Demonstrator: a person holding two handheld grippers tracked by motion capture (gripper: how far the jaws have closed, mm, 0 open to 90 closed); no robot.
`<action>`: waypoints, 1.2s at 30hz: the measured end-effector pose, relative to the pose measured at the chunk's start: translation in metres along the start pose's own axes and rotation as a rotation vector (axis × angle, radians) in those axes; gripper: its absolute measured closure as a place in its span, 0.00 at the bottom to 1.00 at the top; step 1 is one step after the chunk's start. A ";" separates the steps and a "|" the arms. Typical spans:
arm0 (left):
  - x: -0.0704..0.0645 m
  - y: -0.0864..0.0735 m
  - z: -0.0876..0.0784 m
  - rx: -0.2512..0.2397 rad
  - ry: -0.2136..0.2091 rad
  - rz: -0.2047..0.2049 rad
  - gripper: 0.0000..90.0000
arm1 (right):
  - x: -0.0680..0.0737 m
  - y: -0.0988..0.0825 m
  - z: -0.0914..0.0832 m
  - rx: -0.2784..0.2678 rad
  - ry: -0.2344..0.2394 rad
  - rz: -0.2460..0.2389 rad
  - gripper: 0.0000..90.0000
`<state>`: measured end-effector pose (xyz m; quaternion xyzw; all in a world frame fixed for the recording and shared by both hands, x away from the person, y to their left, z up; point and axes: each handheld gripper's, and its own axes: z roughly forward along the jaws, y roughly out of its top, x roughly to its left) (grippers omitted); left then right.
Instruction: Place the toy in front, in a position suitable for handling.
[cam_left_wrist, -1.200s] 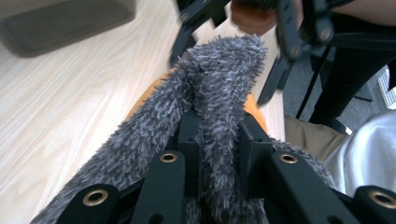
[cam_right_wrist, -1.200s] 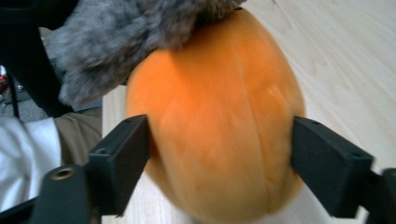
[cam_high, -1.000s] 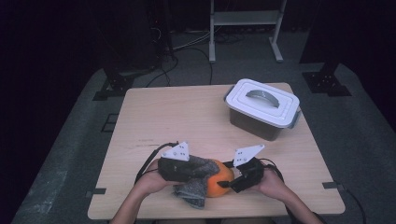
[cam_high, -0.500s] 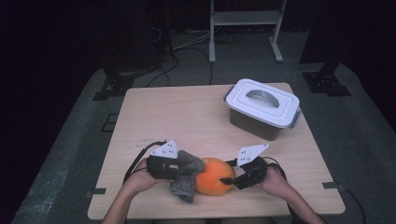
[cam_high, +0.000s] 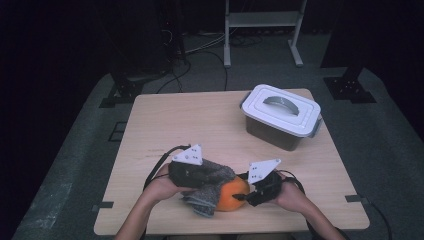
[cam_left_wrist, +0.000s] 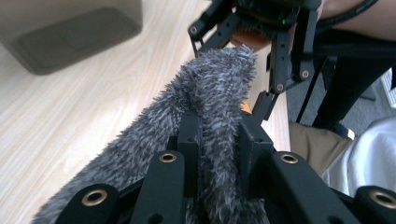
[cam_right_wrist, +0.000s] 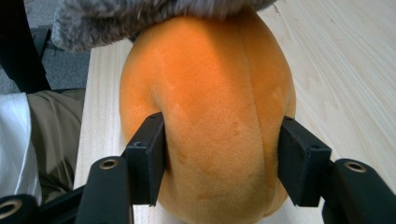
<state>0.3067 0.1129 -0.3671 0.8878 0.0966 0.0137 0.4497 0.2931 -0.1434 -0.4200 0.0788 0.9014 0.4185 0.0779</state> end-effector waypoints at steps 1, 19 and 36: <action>0.001 -0.002 0.001 0.003 -0.002 -0.003 0.82 | -0.001 -0.001 -0.001 0.002 -0.001 0.001 0.44; 0.009 -0.040 -0.016 0.000 0.021 -0.088 0.82 | -0.009 -0.007 -0.006 -0.028 0.026 0.080 0.28; 0.003 -0.025 -0.019 0.024 0.071 -0.052 0.82 | -0.013 -0.003 -0.021 -0.056 0.007 0.078 0.57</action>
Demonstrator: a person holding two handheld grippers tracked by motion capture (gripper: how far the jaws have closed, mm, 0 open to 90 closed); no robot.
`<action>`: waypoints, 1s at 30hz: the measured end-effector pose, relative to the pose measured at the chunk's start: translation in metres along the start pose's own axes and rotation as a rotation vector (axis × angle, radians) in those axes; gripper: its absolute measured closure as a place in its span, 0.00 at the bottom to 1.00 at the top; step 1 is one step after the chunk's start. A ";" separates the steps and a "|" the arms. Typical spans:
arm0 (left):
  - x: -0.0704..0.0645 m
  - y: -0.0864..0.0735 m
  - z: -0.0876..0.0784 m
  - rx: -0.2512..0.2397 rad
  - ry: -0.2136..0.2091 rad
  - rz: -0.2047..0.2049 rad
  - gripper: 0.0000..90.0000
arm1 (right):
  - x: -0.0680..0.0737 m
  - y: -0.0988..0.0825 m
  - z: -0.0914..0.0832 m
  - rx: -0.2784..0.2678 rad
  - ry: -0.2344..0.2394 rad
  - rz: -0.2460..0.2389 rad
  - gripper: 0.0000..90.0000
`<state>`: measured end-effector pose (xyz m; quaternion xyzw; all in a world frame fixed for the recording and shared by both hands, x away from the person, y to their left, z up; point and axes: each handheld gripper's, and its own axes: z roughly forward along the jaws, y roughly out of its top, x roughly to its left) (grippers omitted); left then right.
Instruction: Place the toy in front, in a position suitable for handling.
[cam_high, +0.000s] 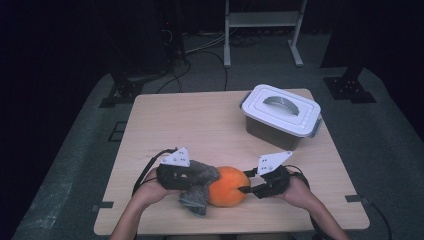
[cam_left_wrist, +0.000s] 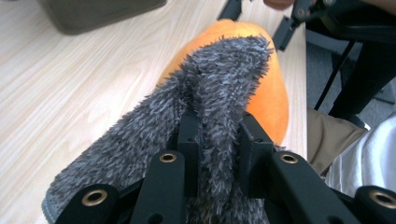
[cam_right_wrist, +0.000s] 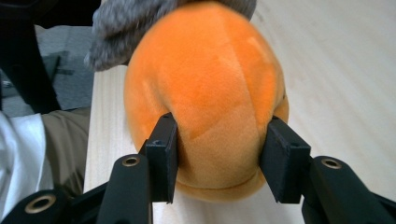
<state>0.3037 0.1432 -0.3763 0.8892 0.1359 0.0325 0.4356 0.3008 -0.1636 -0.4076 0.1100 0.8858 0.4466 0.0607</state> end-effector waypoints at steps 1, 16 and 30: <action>-0.002 0.003 0.002 -0.005 -0.006 0.007 0.82 | 0.001 0.003 -0.003 0.005 -0.014 -0.010 0.57; -0.007 0.020 0.020 -0.022 -0.070 0.035 0.82 | 0.003 0.003 -0.001 0.024 -0.028 -0.040 0.39; 0.000 0.006 0.009 -0.028 -0.052 -0.002 0.82 | -0.007 -0.008 0.005 -0.036 0.018 0.017 0.53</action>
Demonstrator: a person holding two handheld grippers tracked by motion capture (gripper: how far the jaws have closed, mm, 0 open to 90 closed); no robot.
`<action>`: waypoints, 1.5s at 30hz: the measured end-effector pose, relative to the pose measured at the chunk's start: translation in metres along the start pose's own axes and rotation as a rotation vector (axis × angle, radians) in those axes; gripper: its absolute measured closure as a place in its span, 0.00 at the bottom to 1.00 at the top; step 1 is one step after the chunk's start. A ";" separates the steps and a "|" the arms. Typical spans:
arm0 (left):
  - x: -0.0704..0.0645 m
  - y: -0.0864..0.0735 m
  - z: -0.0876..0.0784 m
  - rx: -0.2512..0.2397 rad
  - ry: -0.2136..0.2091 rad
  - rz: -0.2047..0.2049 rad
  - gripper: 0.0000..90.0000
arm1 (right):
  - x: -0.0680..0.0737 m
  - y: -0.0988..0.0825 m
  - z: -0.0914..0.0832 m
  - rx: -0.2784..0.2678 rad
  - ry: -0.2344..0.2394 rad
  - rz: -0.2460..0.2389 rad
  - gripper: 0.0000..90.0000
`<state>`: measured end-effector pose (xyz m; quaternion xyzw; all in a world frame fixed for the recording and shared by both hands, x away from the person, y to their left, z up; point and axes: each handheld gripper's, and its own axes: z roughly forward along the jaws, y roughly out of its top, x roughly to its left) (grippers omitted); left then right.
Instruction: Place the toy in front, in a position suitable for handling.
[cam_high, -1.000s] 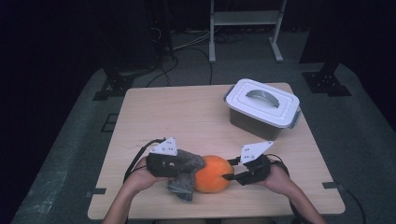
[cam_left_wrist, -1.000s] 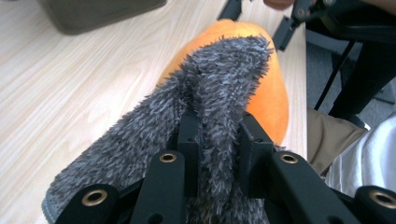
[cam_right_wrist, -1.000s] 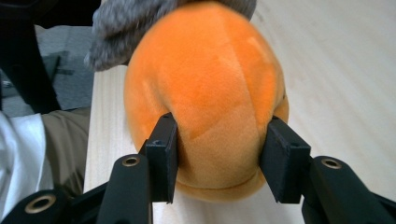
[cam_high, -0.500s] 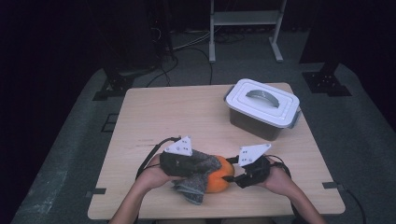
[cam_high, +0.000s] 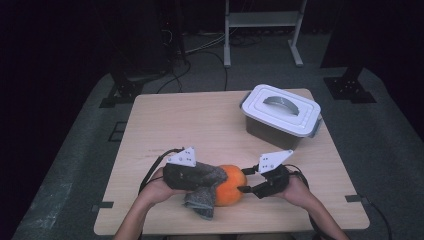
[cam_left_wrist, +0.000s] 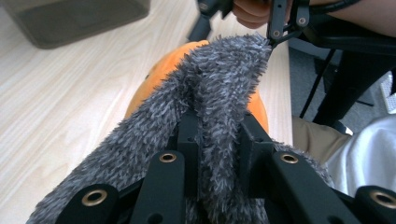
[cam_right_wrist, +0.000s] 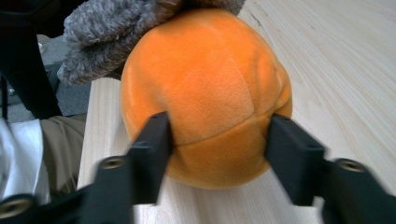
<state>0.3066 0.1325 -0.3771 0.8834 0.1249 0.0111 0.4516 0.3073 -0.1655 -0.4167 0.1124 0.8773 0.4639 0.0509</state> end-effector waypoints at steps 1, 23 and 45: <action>0.000 0.001 0.000 -0.002 0.001 0.003 0.82 | 0.002 0.001 -0.001 0.004 -0.011 -0.010 0.56; -0.019 0.038 0.017 0.029 0.015 0.114 0.82 | 0.028 0.022 -0.001 0.025 -0.061 -0.111 0.65; -0.011 0.027 0.017 0.018 0.000 0.082 0.82 | 0.013 0.022 0.012 0.022 -0.036 -0.088 0.51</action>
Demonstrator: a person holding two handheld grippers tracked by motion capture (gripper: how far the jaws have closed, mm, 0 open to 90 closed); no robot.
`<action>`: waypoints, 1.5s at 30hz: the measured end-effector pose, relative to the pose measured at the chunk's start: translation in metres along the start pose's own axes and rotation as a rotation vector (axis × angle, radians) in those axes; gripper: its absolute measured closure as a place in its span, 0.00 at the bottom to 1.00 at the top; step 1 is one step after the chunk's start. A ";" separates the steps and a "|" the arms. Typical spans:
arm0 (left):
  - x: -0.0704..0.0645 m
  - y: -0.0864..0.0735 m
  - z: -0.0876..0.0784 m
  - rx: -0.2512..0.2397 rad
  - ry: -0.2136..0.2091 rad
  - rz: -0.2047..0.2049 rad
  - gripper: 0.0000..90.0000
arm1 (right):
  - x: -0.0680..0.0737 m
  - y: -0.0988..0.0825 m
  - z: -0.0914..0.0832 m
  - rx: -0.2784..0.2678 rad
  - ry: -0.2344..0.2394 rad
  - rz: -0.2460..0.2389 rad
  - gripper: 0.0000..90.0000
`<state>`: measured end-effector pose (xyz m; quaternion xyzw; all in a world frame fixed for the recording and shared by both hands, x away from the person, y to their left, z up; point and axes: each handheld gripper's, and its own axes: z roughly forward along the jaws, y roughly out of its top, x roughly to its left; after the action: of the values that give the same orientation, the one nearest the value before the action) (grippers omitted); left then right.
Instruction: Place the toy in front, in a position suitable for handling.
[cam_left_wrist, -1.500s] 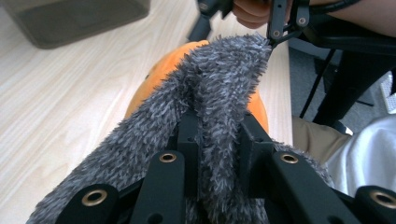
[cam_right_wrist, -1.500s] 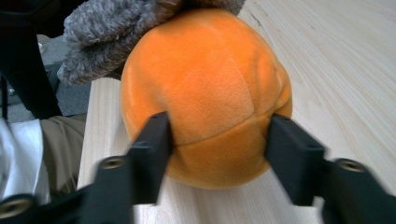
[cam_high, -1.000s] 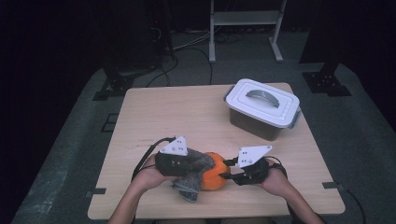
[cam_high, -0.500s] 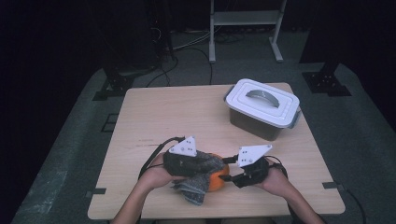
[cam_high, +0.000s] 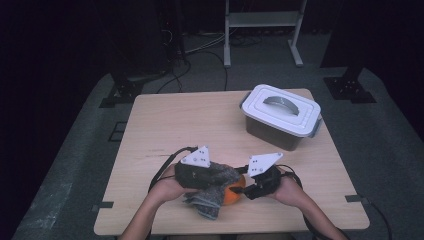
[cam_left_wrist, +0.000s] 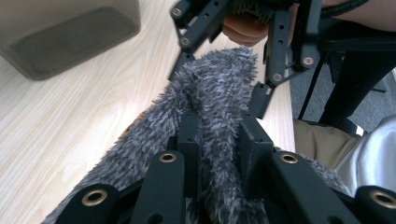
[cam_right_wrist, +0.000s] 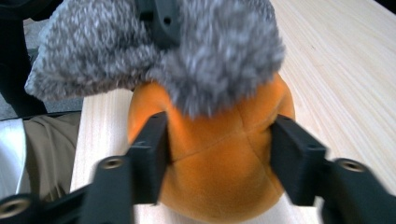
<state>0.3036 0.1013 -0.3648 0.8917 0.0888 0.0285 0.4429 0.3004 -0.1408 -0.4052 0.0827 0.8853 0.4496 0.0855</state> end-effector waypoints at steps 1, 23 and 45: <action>0.000 -0.001 0.000 -0.006 0.002 -0.003 0.82 | 0.000 -0.001 -0.001 0.002 -0.002 0.001 0.53; 0.020 -0.035 -0.006 0.001 0.013 -0.110 0.82 | -0.013 -0.015 -0.016 0.041 -0.027 0.067 0.43; 0.011 0.004 0.012 -0.028 -0.038 -0.045 0.82 | -0.001 -0.016 -0.014 0.050 -0.010 -0.023 0.45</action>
<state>0.3164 0.0918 -0.3695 0.8835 0.0998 0.0028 0.4576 0.2975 -0.1612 -0.4095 0.0769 0.8967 0.4260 0.0928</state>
